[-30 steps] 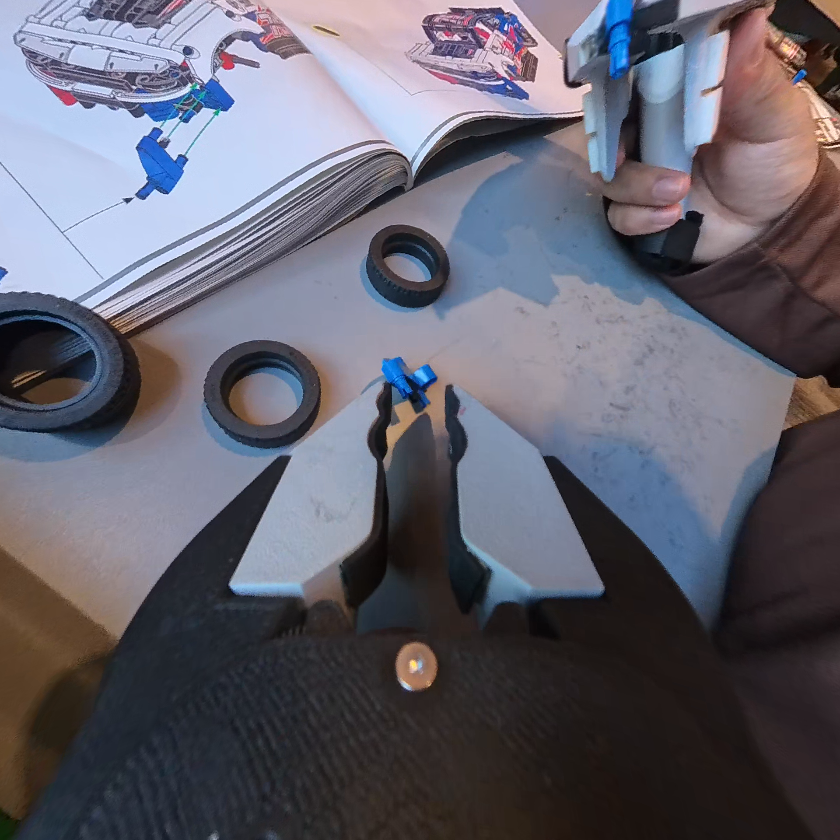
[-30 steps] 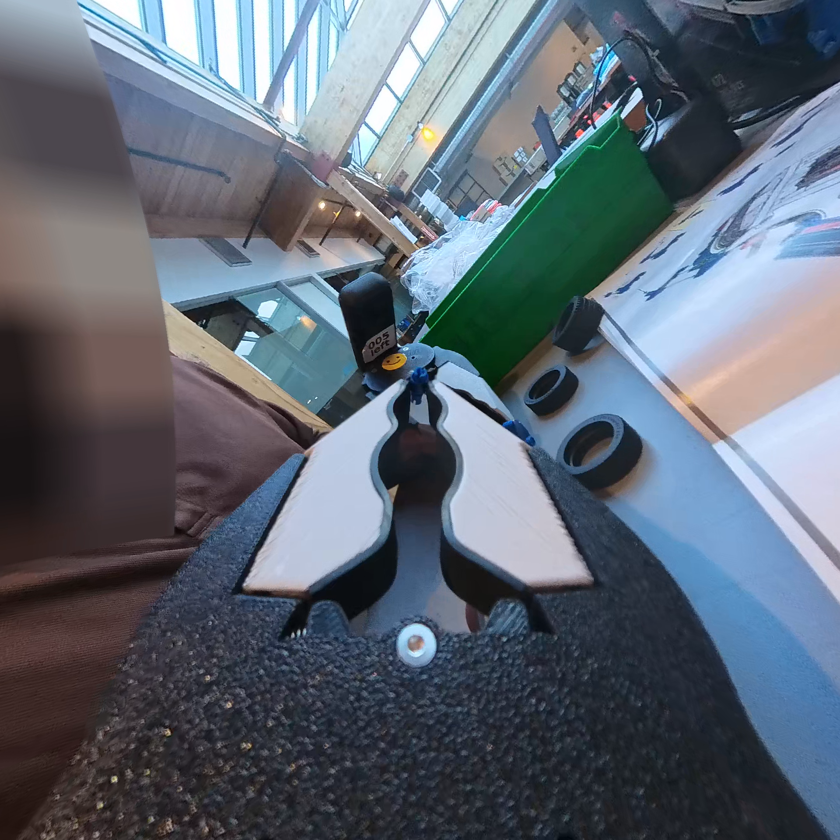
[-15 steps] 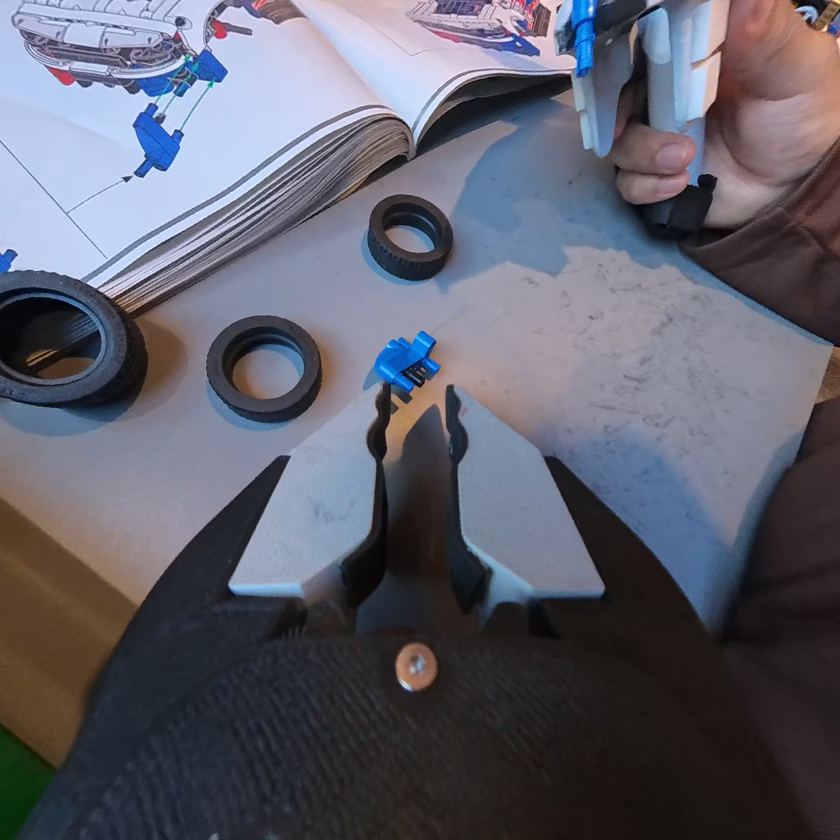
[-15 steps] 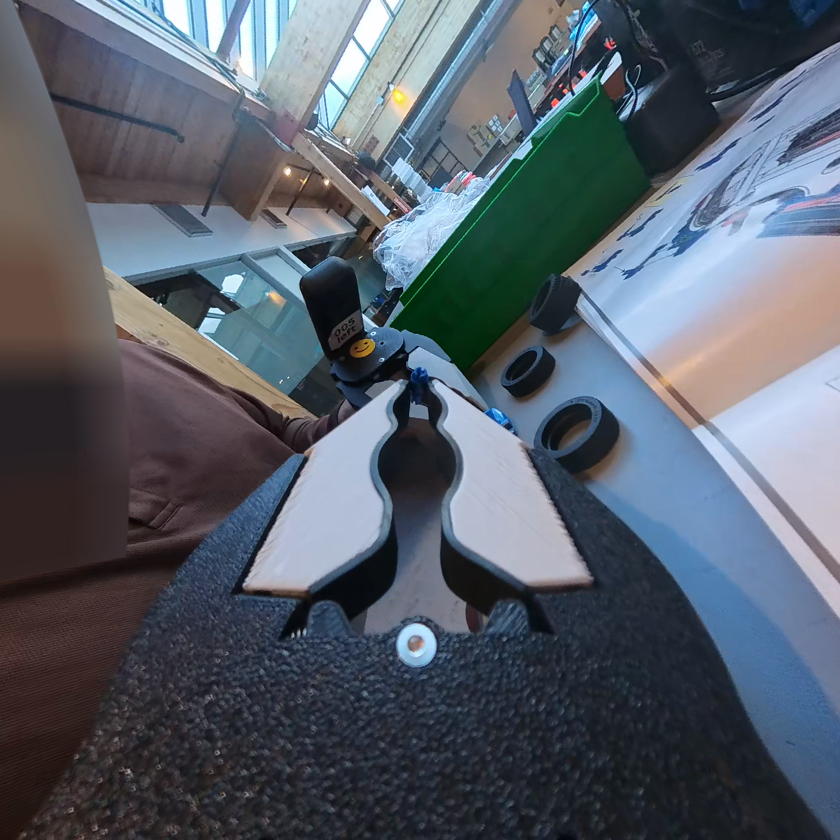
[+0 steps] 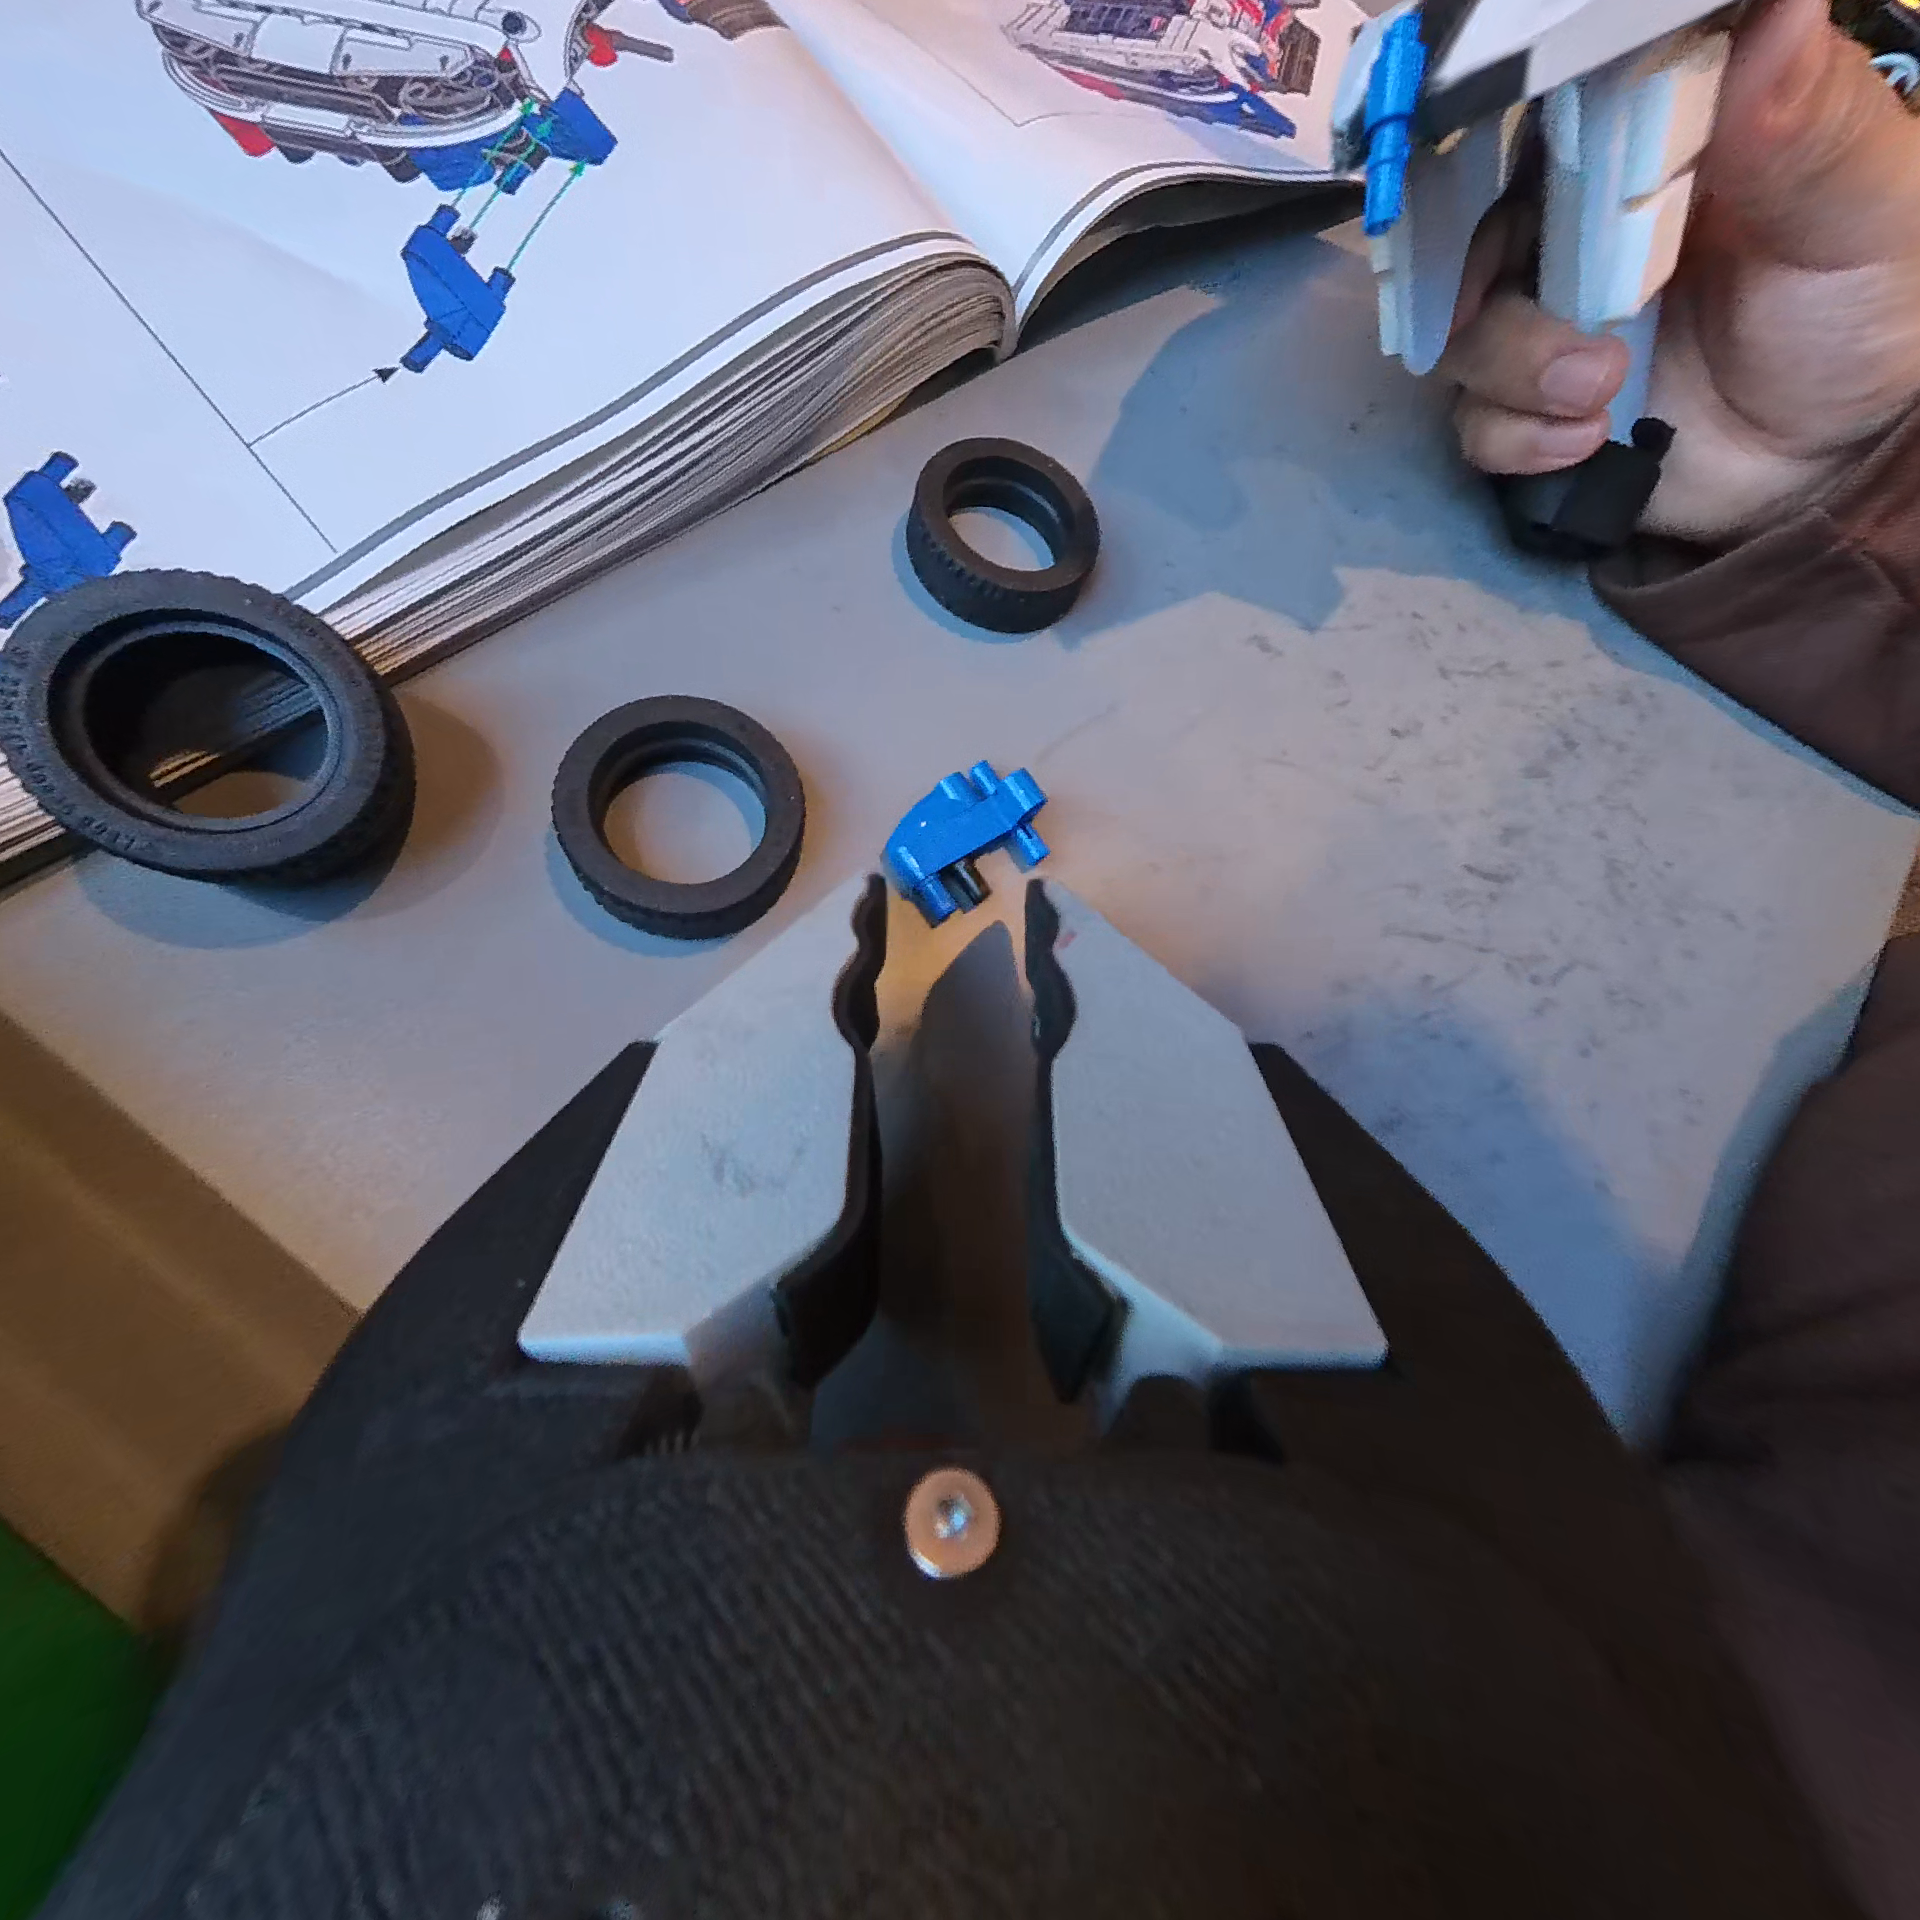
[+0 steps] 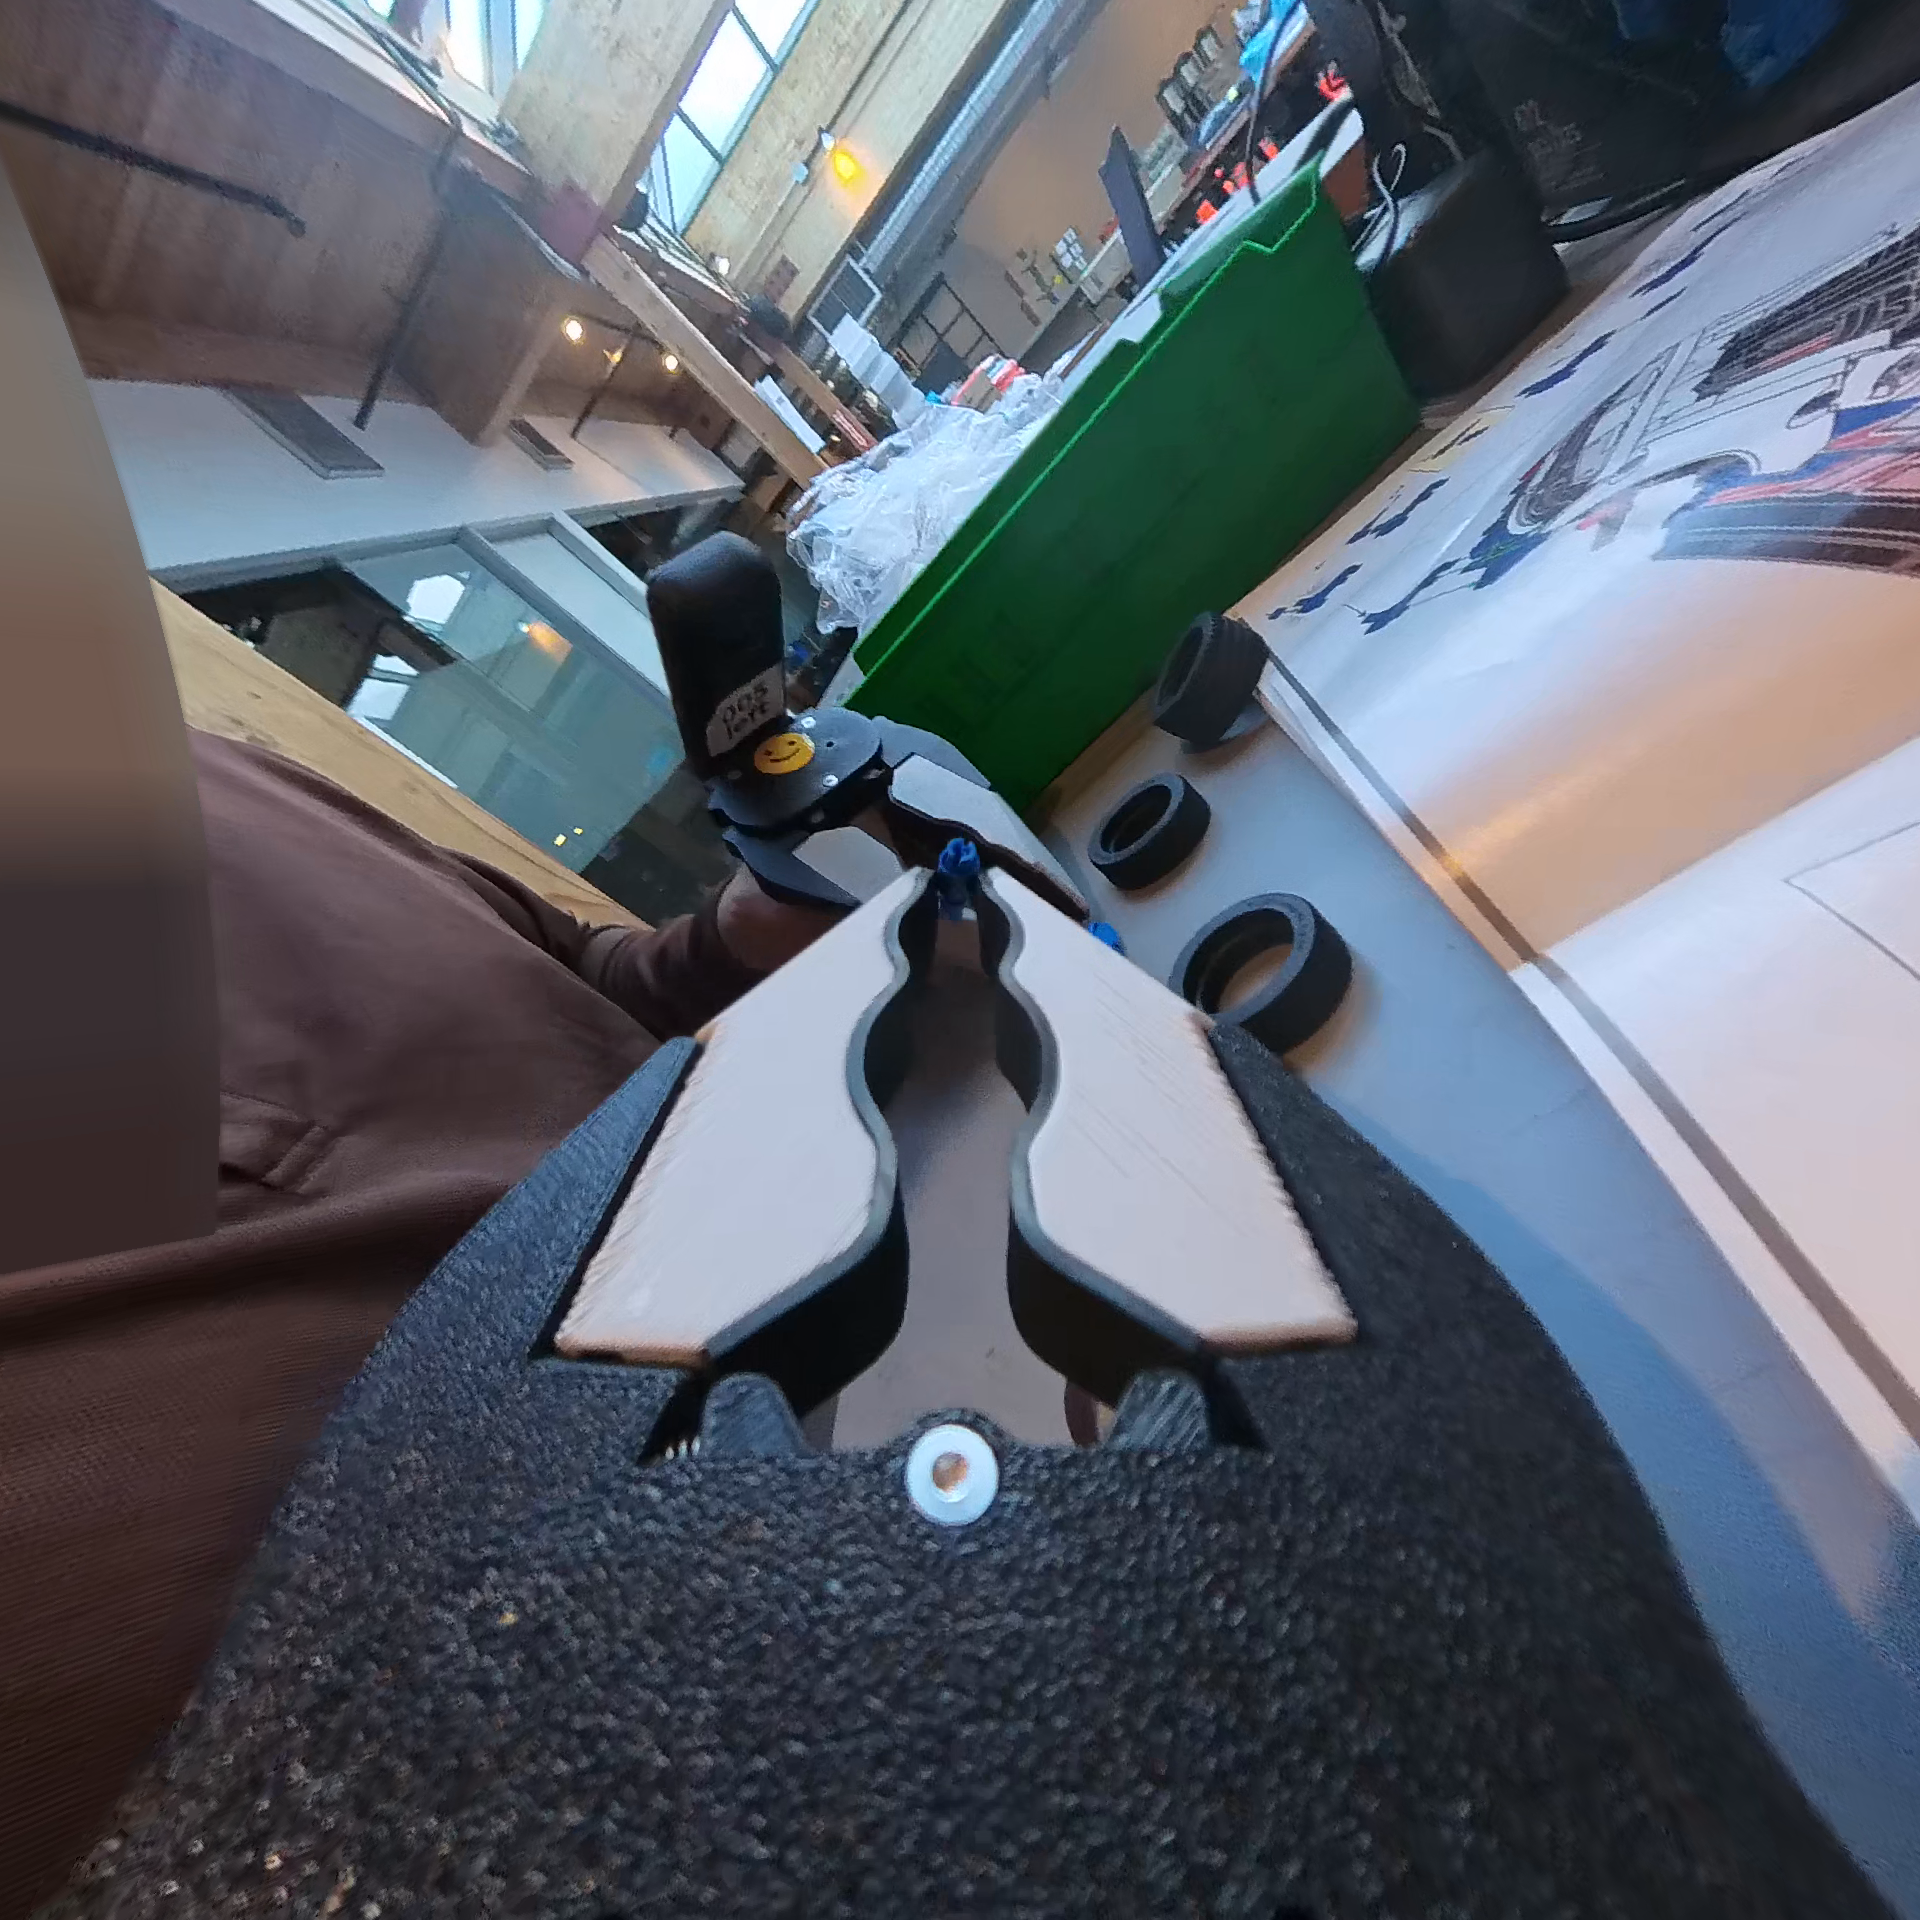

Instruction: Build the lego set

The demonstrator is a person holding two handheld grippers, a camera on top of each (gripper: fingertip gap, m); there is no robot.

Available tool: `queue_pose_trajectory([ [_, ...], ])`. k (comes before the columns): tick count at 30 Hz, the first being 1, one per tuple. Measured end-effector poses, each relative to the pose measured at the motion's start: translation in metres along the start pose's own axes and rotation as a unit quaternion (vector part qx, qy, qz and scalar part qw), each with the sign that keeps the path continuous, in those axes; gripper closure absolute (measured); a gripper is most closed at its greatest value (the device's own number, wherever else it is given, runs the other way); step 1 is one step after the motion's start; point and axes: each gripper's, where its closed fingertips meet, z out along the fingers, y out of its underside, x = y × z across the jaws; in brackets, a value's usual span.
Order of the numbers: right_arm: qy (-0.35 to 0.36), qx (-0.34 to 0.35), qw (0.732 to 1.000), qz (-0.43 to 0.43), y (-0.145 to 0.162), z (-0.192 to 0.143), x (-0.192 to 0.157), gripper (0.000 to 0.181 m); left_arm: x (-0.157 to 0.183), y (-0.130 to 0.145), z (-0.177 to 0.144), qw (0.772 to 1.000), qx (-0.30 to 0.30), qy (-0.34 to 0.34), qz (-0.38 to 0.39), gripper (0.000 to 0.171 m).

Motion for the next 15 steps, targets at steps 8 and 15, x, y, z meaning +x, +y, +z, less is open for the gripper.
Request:
queue_pose_trajectory([
  [8, 0.054, -0.102, 0.992, -0.050, 0.023, -0.003, 0.006, 0.174, -0.001, 0.001, 0.001, 1.000, -0.005, 0.003, -0.001, 0.146],
  [15, 0.181, -0.257, 0.940, -0.133, 0.063, -0.002, 0.029, 0.174, 0.000, 0.001, 0.001, 1.000, -0.007, -0.006, 0.020, 0.146],
])
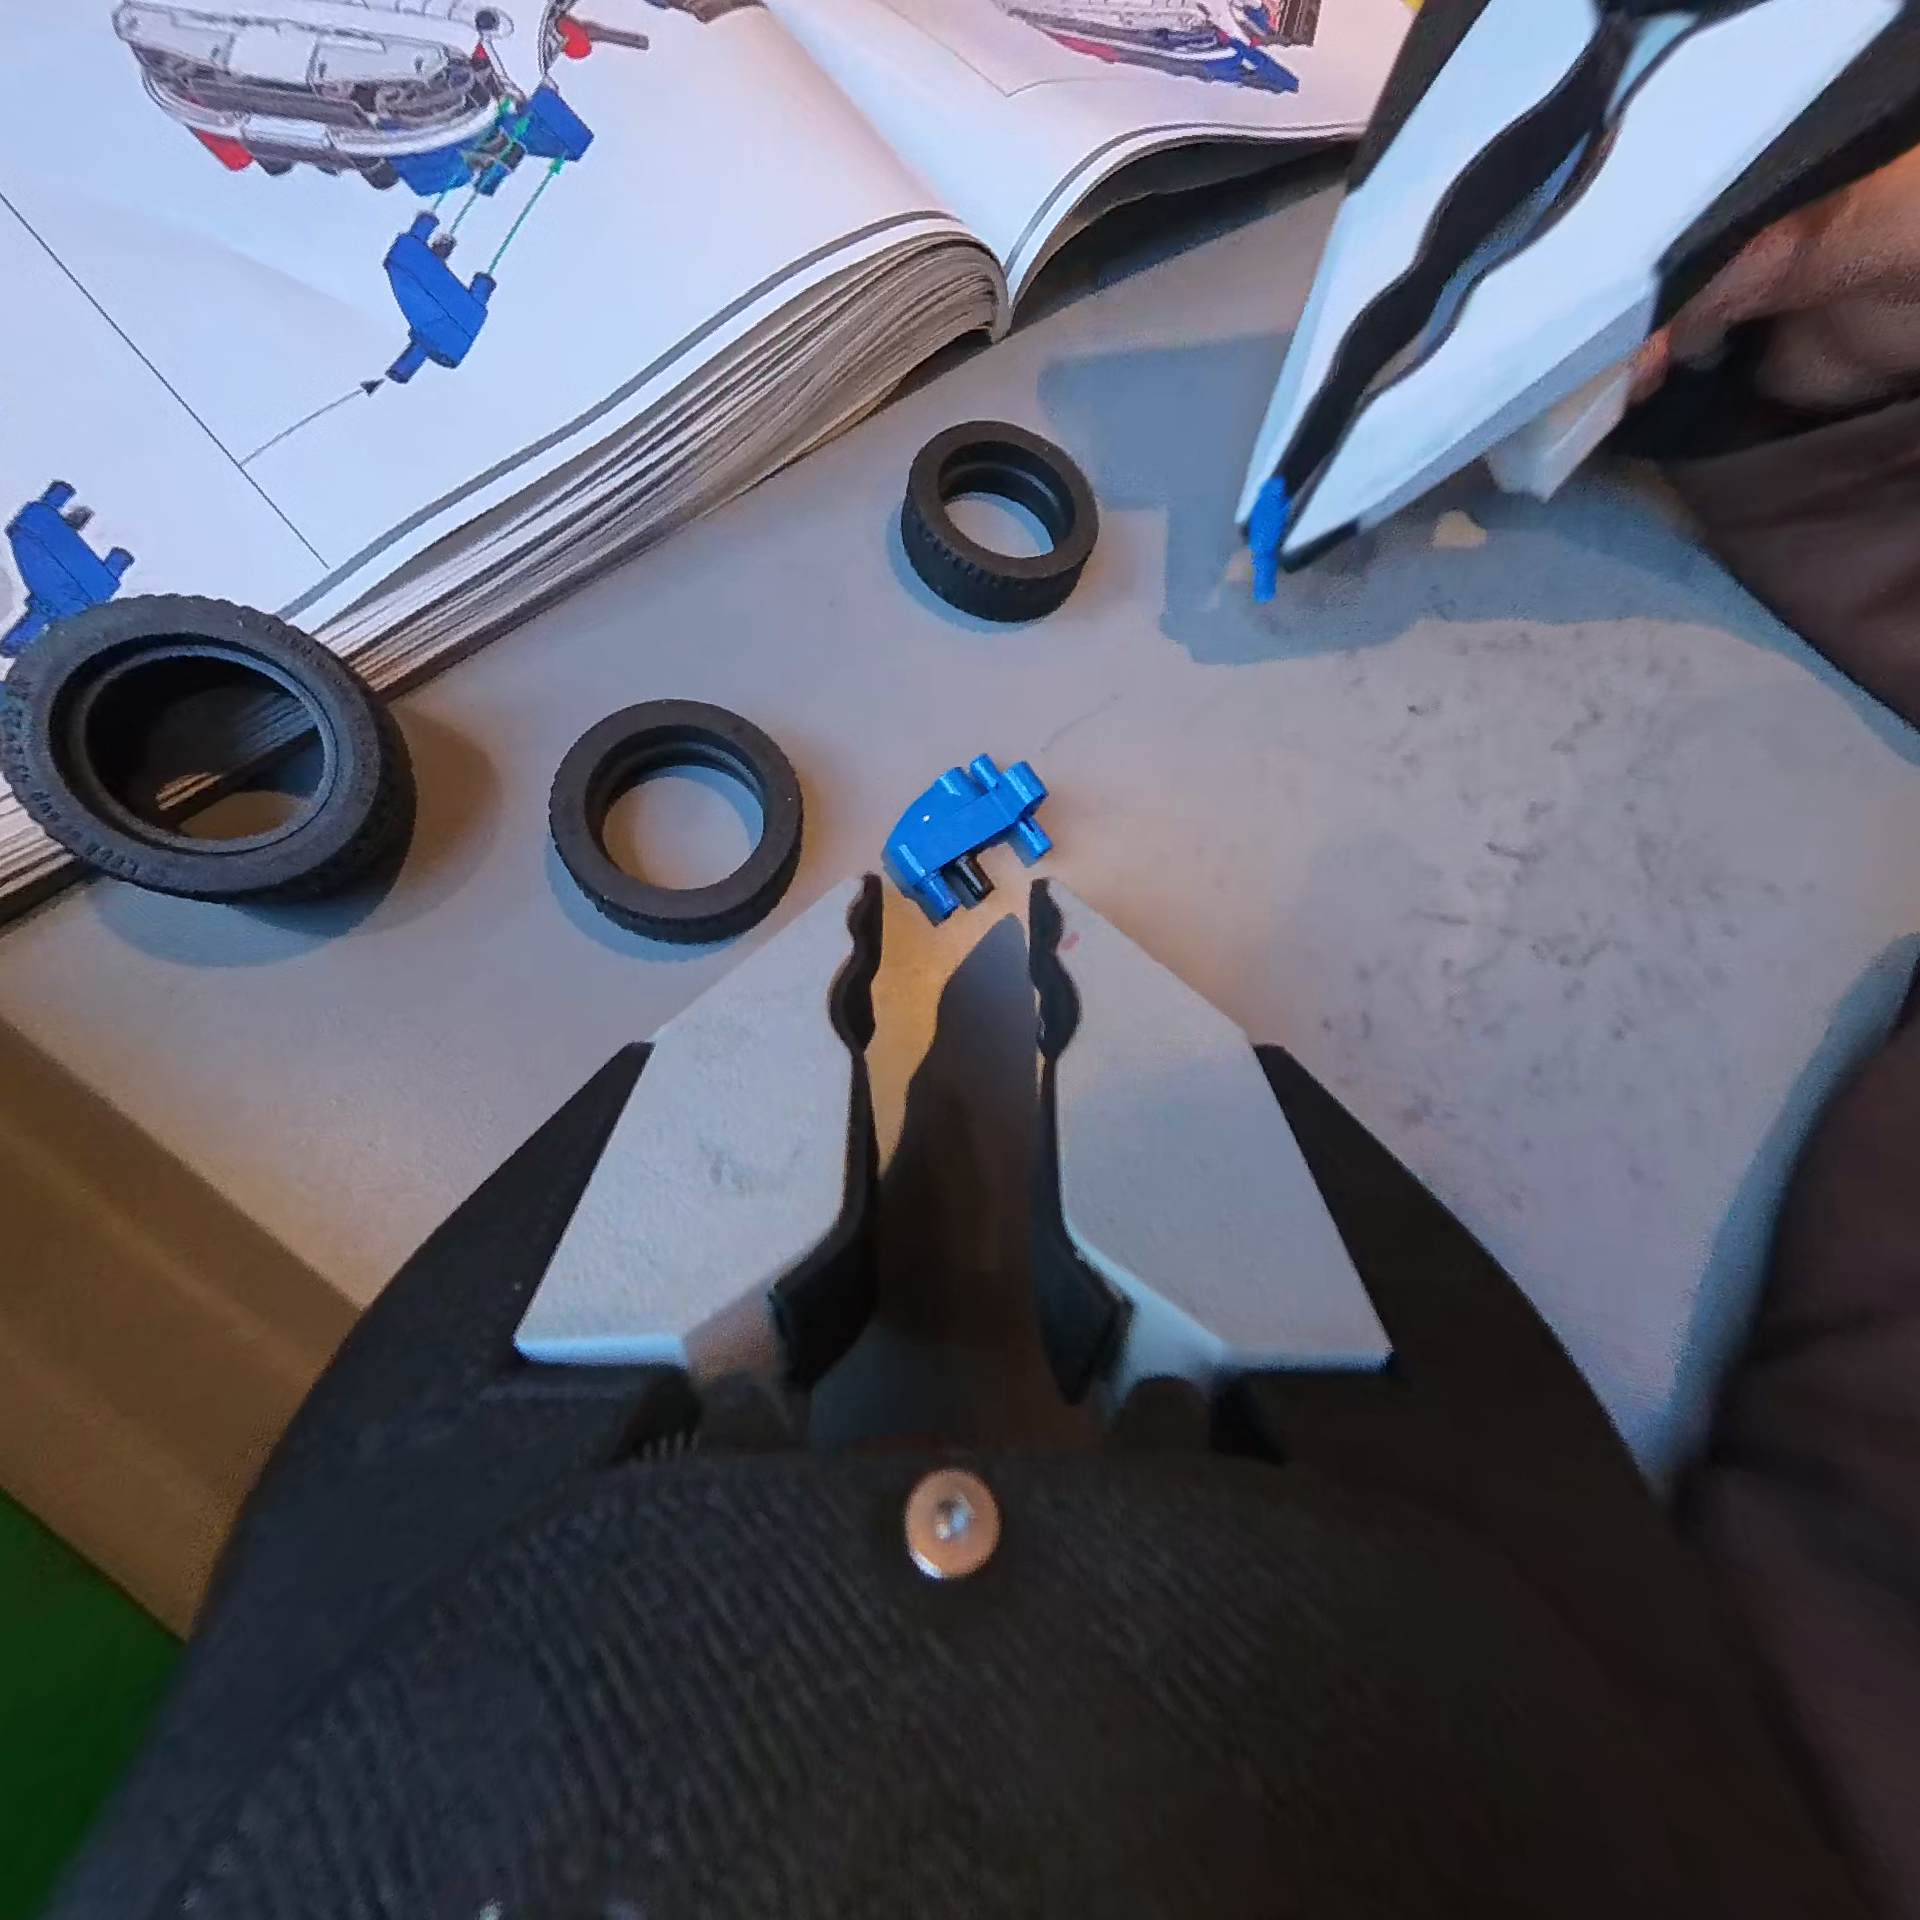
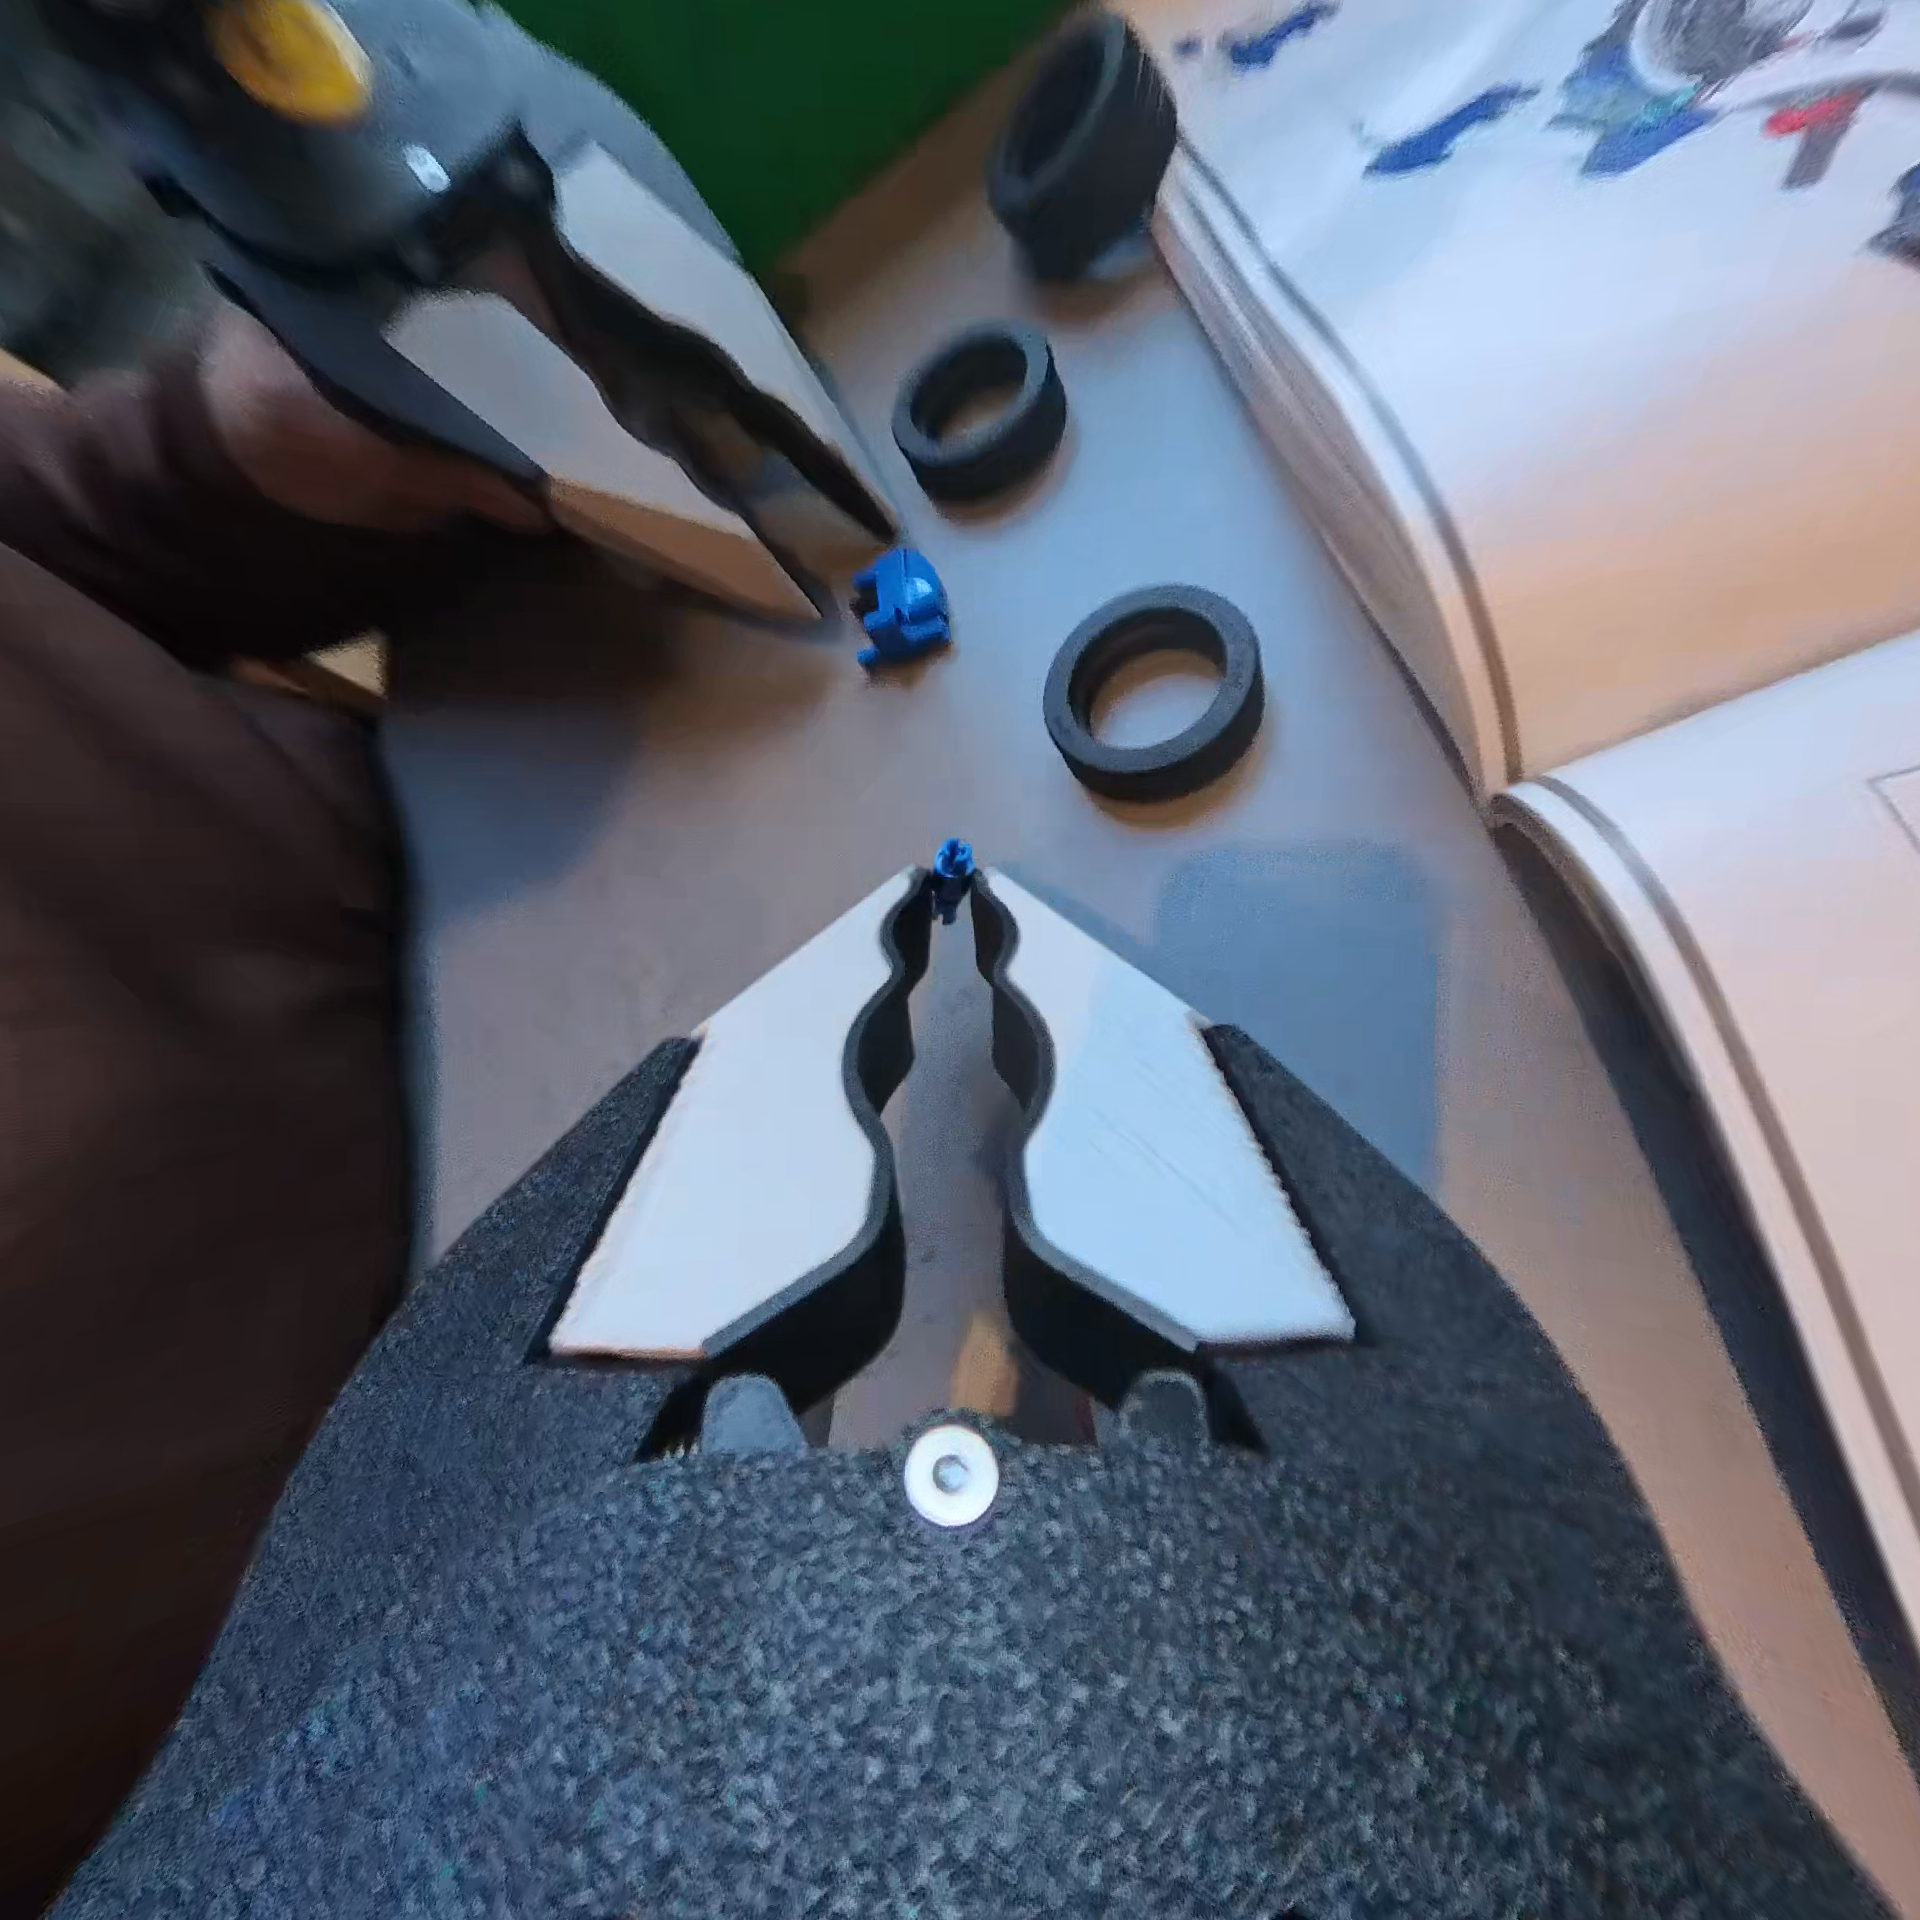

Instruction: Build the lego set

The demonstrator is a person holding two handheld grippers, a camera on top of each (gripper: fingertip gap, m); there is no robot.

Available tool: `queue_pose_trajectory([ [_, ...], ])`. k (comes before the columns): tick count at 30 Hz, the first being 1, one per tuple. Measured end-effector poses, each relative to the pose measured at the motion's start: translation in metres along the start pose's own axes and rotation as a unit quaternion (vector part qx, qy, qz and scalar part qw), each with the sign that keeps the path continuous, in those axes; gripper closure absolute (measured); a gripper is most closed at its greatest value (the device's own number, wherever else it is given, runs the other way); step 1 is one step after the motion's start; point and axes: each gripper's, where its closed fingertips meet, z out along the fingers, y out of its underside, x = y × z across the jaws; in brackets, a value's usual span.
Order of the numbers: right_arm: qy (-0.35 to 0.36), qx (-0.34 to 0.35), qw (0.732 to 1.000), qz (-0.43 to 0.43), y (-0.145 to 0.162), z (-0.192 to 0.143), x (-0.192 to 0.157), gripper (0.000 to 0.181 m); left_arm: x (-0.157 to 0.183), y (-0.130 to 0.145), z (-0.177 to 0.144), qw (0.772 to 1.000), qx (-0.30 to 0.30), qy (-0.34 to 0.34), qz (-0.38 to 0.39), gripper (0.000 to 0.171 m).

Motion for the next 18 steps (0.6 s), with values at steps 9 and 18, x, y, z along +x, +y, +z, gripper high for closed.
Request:
queue_pose_trajectory([
  [9, 0.056, -0.057, 0.997, -0.018, 0.013, 0.020, 0.002, 0.165, 0.004, 0.005, -0.019, 0.991, 0.027, -0.067, 0.115, 0.147],
  [18, 0.078, -0.009, 0.995, -0.053, -0.026, 0.016, -0.002, 0.156, 0.012, -0.003, -0.030, 0.989, 0.075, -0.039, 0.121, 0.153],
])
